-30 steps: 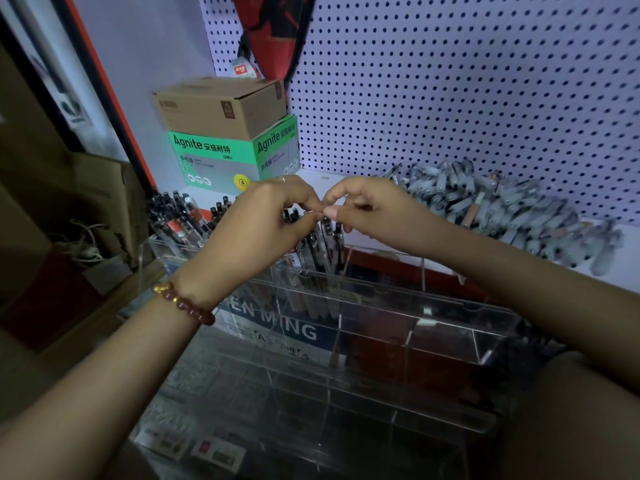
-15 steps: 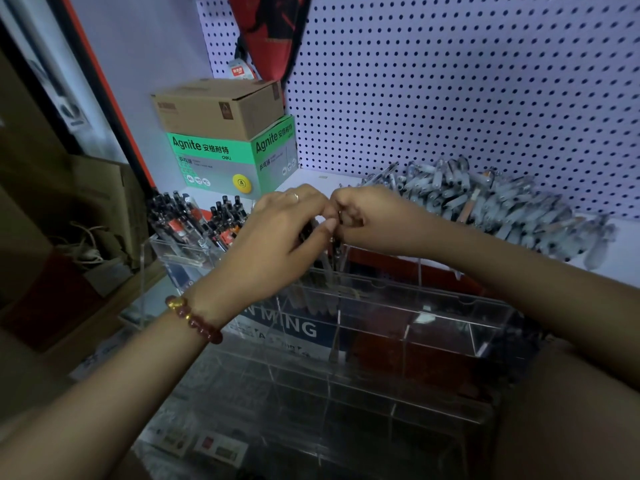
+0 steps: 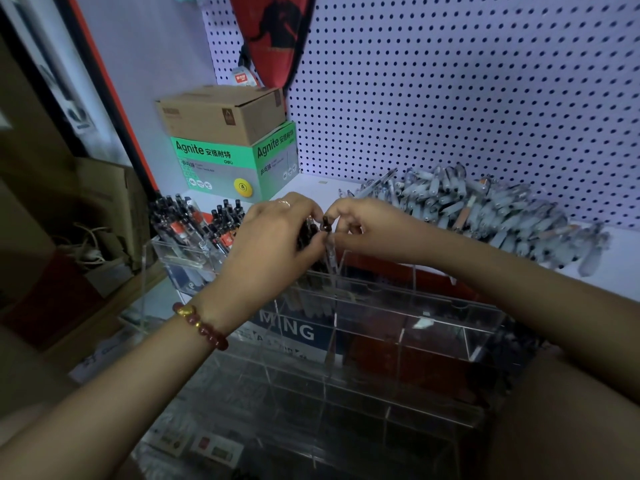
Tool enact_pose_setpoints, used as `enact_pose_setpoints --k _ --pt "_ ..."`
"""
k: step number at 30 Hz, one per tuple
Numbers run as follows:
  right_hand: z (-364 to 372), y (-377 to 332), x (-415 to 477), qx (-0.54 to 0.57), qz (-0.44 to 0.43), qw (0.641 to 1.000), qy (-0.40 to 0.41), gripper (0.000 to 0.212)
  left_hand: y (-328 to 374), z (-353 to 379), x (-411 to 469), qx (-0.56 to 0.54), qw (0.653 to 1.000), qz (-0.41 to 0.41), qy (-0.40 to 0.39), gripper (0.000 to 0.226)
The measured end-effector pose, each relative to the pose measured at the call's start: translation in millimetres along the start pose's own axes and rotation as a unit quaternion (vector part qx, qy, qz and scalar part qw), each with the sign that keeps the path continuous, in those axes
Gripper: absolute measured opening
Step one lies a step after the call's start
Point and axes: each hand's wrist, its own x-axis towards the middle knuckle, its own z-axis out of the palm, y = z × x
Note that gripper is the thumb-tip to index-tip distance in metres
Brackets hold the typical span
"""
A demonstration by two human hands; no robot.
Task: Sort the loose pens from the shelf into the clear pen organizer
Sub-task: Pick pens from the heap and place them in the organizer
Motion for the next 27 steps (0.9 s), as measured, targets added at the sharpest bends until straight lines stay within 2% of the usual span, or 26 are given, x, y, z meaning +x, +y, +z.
enact_pose_setpoints --k 3,7,9,13,15,18,23,25,27 --pt "2 -3 -3 0.002 -0.005 1.0 0.017 0.012 1 2 -2 0.037 0.999 0.007 0.0 0.023" --pt "7 -2 -4 -0.002 0.01 0.999 0.031 0.015 -4 -1 -3 -0.049 0.998 -0.026 0.0 0.046" --pt "8 -2 -4 -0.02 0.011 0.999 0.038 0.018 -9 -1 -3 -0.062 0.998 -0.019 0.002 0.04" --pt "9 2 -5 -0.091 -0.011 0.993 0.073 0.021 -9 1 -1 -0.002 1.0 0.015 -0.017 0.027" --pt "13 5 -4 -0.13 -0.022 0.989 0.066 0.022 -4 2 0 0.034 0.999 0.019 -0.013 0.031" --pt "19 6 -4 -0.156 -0.044 0.984 0.07 0.021 2 0 1 0.01 1.0 -0.012 -0.006 0.044" --pt "20 4 -6 -0.213 -0.022 0.976 0.038 0.027 -1 -12 2 0.053 0.993 0.04 -0.096 0.03" --pt "18 2 -6 -0.189 -0.017 0.981 0.037 0.025 -2 -17 6 0.08 0.985 0.053 -0.141 0.035" --pt "14 0 -6 -0.117 -0.011 0.992 0.036 0.022 -3 -23 12 0.09 0.98 0.065 -0.163 0.037"
